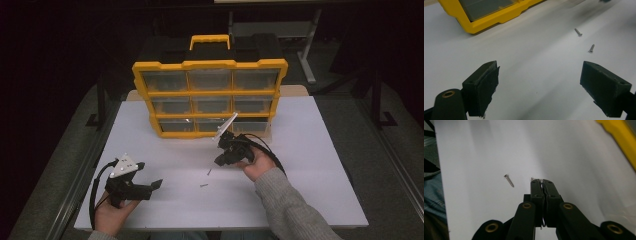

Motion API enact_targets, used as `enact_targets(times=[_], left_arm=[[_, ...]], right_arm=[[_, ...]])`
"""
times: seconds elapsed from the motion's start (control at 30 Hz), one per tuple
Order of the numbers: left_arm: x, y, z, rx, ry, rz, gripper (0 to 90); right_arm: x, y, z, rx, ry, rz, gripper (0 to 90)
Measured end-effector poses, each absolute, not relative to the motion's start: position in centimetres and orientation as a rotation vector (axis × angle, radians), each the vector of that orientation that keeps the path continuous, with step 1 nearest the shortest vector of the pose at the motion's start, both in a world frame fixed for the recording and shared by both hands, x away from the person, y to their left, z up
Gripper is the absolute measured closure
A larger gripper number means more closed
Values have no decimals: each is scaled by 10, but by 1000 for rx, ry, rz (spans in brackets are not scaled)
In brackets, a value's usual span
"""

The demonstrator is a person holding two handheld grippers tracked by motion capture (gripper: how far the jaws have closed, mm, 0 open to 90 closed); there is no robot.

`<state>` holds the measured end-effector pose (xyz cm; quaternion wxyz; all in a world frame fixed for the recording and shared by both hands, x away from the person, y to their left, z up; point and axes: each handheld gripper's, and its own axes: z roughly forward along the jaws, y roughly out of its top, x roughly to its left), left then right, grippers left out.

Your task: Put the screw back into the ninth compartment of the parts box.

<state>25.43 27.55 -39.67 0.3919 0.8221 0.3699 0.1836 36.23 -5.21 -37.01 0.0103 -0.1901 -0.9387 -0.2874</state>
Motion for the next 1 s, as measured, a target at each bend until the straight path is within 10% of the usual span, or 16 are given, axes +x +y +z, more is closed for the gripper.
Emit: enact_targets(times=[1.0], left_arm=[[256, 276, -397, 2097, 930, 469, 147]], right_arm=[[414, -129, -316, -846, -2967, -914, 865]])
